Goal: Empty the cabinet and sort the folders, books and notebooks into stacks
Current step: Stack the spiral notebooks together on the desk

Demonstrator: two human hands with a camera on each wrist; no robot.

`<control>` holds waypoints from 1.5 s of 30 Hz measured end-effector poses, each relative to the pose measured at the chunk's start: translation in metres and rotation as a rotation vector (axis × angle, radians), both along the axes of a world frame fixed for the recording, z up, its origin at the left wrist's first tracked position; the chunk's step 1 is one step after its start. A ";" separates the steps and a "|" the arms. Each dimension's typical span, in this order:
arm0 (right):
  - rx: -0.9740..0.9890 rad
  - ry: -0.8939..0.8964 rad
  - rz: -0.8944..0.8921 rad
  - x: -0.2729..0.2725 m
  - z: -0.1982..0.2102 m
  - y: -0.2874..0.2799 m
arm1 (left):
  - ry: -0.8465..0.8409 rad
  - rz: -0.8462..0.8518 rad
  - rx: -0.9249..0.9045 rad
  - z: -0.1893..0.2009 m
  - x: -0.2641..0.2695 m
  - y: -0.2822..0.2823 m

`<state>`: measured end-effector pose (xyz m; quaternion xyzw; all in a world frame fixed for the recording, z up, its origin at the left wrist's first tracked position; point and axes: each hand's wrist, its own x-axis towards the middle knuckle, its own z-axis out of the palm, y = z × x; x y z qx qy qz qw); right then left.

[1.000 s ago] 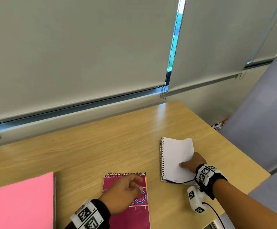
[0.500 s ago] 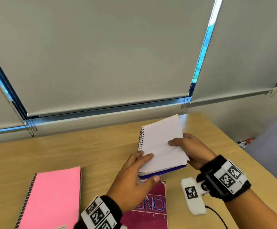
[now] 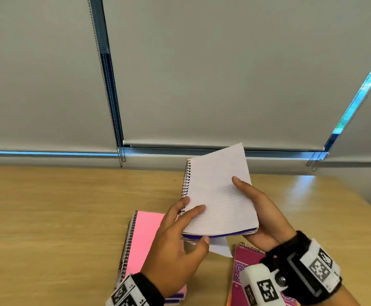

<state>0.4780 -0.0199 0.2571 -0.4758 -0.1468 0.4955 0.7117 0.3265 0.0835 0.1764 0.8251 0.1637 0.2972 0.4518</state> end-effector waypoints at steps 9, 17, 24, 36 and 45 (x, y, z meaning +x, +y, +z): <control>0.203 -0.023 0.154 -0.056 -0.017 0.046 | -0.007 0.093 0.001 -0.002 -0.048 0.046; 0.176 -0.496 0.241 -0.079 -0.040 0.062 | -0.085 0.116 0.003 -0.002 -0.064 0.062; 0.139 -0.382 0.174 -0.072 -0.040 0.063 | -0.110 0.129 0.000 0.004 -0.060 0.064; 0.162 -0.089 -0.012 -0.082 -0.058 0.071 | -0.420 0.425 -0.854 0.018 -0.031 0.069; -0.048 0.236 -0.037 -0.059 -0.081 0.064 | -0.802 -0.048 -1.334 0.040 -0.033 0.082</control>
